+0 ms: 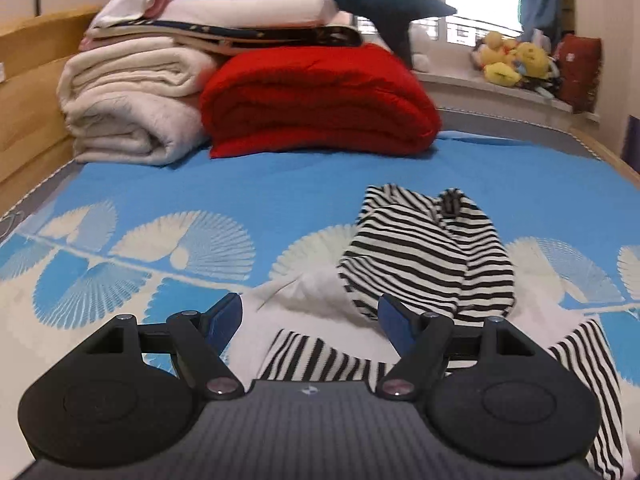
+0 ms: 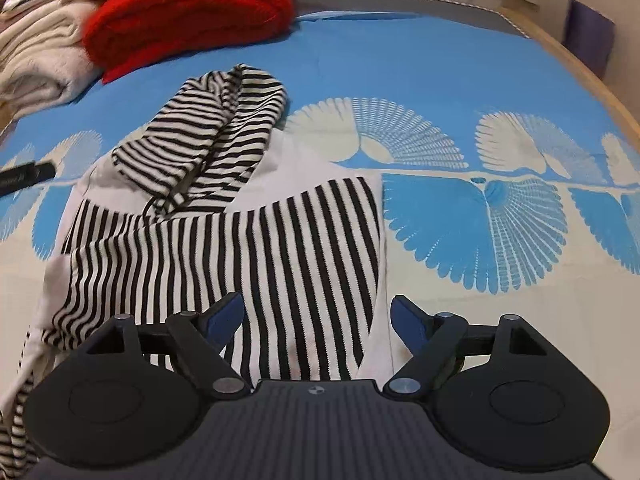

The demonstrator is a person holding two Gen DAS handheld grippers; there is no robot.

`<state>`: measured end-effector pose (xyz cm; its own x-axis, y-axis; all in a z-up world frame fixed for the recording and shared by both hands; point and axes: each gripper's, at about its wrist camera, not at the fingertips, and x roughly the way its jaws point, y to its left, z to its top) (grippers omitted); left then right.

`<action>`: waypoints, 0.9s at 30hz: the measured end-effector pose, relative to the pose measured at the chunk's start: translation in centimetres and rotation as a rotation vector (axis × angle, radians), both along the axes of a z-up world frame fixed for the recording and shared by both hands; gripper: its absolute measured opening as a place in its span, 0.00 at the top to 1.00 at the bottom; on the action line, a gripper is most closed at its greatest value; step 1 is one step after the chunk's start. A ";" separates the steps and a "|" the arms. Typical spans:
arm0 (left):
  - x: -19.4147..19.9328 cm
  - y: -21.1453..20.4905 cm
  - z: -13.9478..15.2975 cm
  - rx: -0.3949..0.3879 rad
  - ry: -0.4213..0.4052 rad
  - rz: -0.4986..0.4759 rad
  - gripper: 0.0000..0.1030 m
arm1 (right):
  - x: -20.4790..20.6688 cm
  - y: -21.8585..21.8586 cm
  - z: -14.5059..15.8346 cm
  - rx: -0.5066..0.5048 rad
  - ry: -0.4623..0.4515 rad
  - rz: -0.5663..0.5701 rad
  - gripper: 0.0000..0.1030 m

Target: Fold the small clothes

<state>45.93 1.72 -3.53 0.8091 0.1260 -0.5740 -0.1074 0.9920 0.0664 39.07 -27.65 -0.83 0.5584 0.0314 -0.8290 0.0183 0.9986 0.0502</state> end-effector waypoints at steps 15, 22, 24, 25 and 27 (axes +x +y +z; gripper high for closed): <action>5.6 -0.7 3.9 -0.060 0.031 0.010 0.48 | 0.7 0.2 -0.4 -0.090 0.033 0.054 0.19; 17.2 -4.2 -0.6 0.005 0.140 -0.080 0.69 | 1.5 -0.3 -0.9 -0.083 0.042 0.031 0.19; 20.8 -4.0 -2.0 -0.040 0.173 -0.067 0.69 | 1.7 -0.4 -1.0 -0.077 0.039 0.016 0.19; 22.6 -3.9 -2.5 -0.060 0.181 -0.060 0.68 | 1.7 -0.5 -1.0 -0.074 0.039 0.009 0.19; 25.9 -3.8 -3.3 -0.095 0.188 -0.042 0.62 | 1.9 -0.5 -1.1 -0.069 0.044 0.010 0.19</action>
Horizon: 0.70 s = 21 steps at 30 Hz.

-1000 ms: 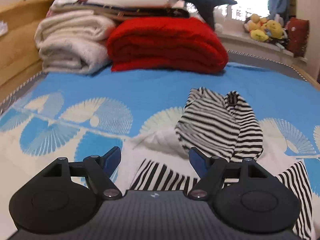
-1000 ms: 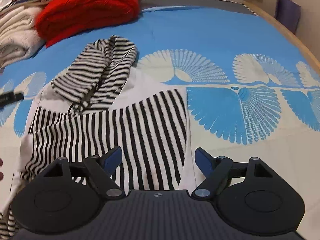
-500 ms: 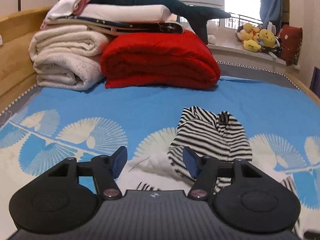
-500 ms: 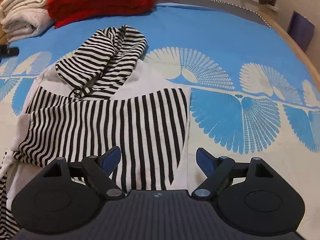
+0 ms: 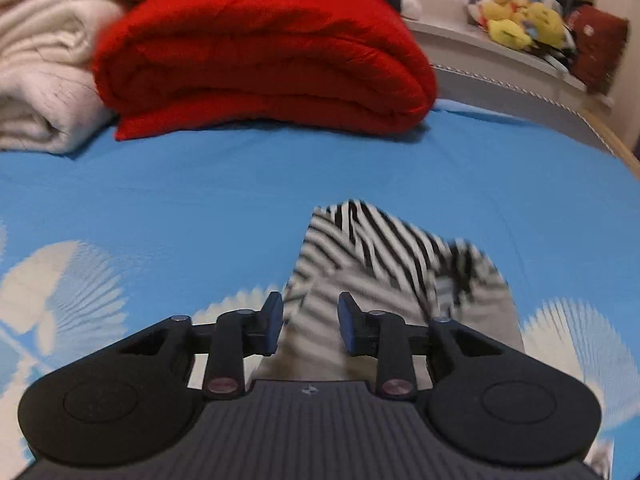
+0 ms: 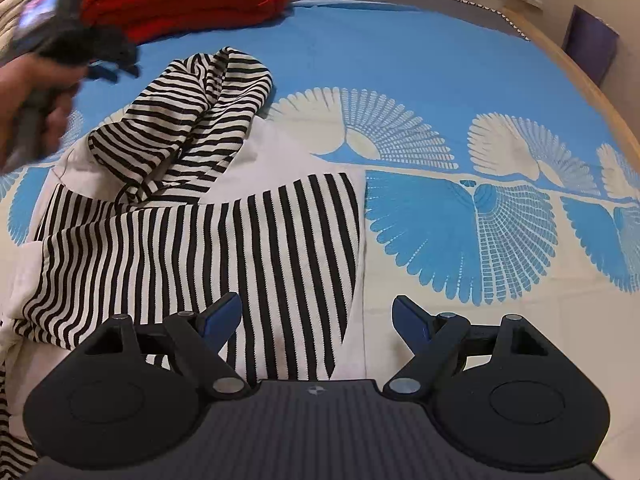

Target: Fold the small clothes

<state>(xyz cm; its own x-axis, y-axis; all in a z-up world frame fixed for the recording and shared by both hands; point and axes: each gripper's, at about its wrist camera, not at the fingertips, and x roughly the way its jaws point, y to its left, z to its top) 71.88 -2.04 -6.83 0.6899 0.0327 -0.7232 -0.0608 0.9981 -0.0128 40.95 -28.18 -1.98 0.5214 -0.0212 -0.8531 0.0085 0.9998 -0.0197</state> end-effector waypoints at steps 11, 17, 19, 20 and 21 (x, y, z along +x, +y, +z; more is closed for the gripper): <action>11.2 -1.2 -4.6 -0.038 0.108 0.128 0.26 | 0.6 -0.3 -1.1 -0.031 0.021 0.017 0.19; 10.5 -2.2 -4.8 0.051 0.114 0.059 0.94 | 1.0 -1.1 -2.1 -0.047 0.042 -0.013 0.19; 8.1 -2.2 -3.3 0.065 0.044 -0.003 0.96 | 1.1 -1.2 -1.8 -0.042 0.031 -0.021 0.19; 6.7 -2.3 -2.4 0.076 0.004 -0.039 0.96 | 1.2 -1.3 -1.5 -0.038 0.023 -0.026 0.19; 5.2 -2.5 -1.6 0.090 -0.026 -0.082 0.96 | 1.3 -1.3 -1.3 -0.033 0.016 -0.035 0.19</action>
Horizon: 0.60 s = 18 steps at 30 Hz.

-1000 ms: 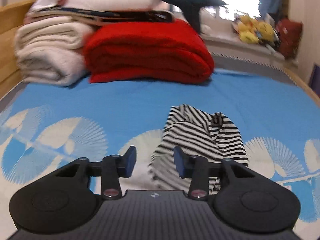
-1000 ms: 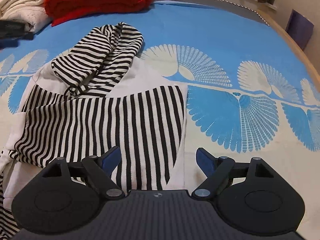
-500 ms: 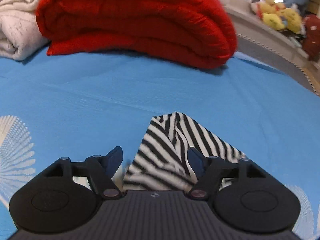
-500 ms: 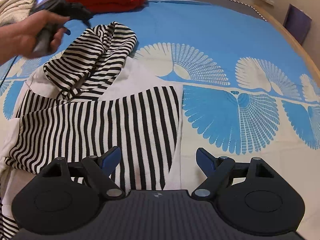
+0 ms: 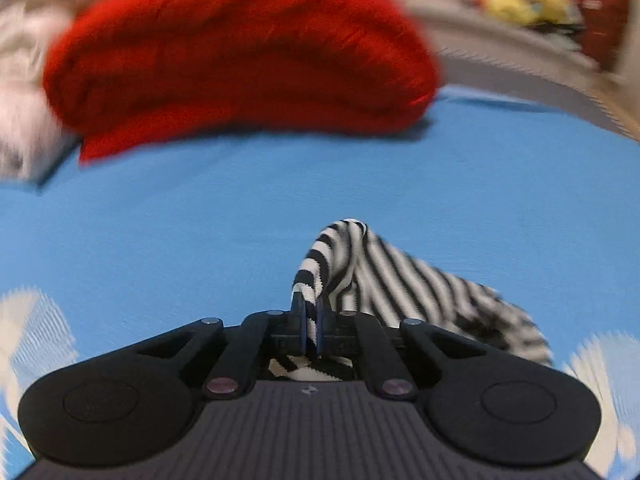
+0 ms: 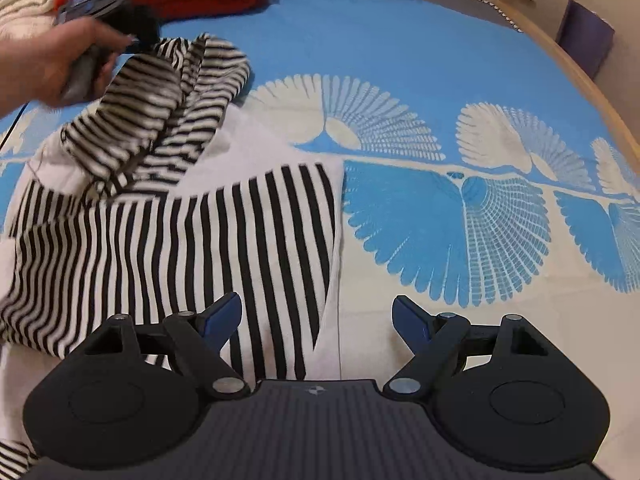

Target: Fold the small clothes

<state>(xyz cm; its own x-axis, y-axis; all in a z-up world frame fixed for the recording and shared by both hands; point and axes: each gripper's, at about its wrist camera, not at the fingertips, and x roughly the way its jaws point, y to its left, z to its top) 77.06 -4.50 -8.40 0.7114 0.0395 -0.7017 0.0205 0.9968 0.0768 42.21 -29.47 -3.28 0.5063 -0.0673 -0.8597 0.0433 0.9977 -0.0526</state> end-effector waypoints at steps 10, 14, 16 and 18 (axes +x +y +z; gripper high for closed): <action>-25.3 3.6 8.8 -0.153 -0.173 -0.298 0.96 | -0.4 -0.4 3.8 0.076 -0.114 -0.084 0.32; -35.6 6.8 9.2 -0.213 -0.061 -0.325 0.96 | -0.9 -1.3 5.1 0.156 -0.158 -0.148 0.51; -39.0 7.2 8.7 -0.139 0.045 -0.380 0.91 | -1.0 -2.0 5.3 0.201 -0.172 -0.187 0.53; -40.7 8.5 8.7 -0.121 0.064 -0.347 0.79 | -1.1 -2.5 5.4 0.224 -0.176 -0.222 0.53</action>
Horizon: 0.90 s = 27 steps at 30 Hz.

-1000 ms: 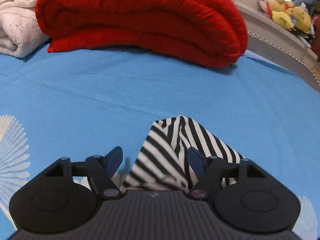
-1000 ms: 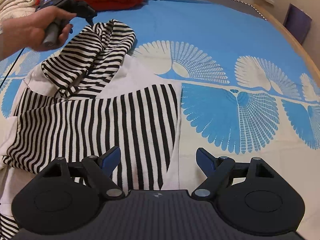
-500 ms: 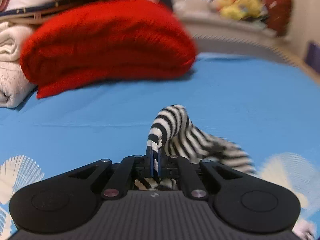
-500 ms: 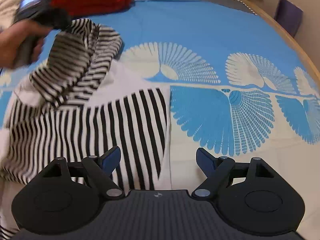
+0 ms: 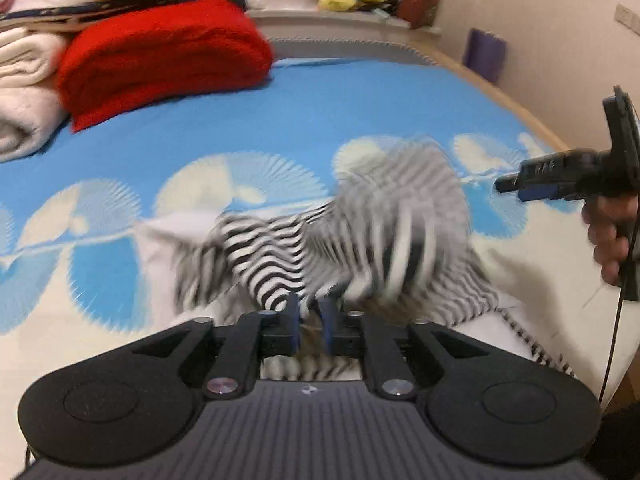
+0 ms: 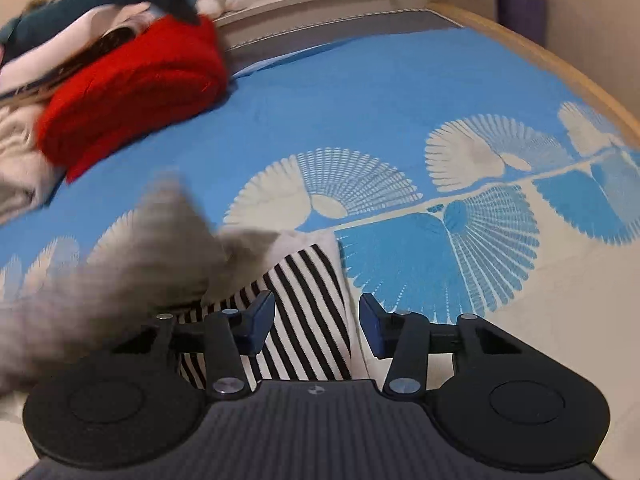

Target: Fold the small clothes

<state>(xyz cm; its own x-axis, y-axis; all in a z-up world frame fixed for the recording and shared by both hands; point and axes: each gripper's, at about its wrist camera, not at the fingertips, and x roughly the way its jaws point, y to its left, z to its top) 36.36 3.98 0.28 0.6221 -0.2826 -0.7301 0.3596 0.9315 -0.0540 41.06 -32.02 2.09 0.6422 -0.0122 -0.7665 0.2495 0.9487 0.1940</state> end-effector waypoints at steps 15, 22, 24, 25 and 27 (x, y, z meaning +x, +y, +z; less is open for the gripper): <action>9.1 3.0 -9.1 -0.148 0.356 0.410 0.48 | 1.1 2.8 -6.9 0.243 0.252 0.088 0.48; 9.7 4.6 -10.1 -0.235 0.402 0.503 0.48 | 2.1 5.0 -7.4 0.121 0.257 0.168 0.45; 9.6 4.5 -10.4 -0.243 0.418 0.515 0.48 | 2.4 6.1 -7.8 0.078 0.269 0.241 0.43; 9.7 4.4 -10.4 -0.247 0.423 0.518 0.48 | 2.4 6.9 -8.0 0.054 0.274 0.283 0.42; 9.8 4.0 -10.5 -0.258 0.425 0.510 0.48 | 2.4 8.0 -8.3 0.025 0.274 0.325 0.41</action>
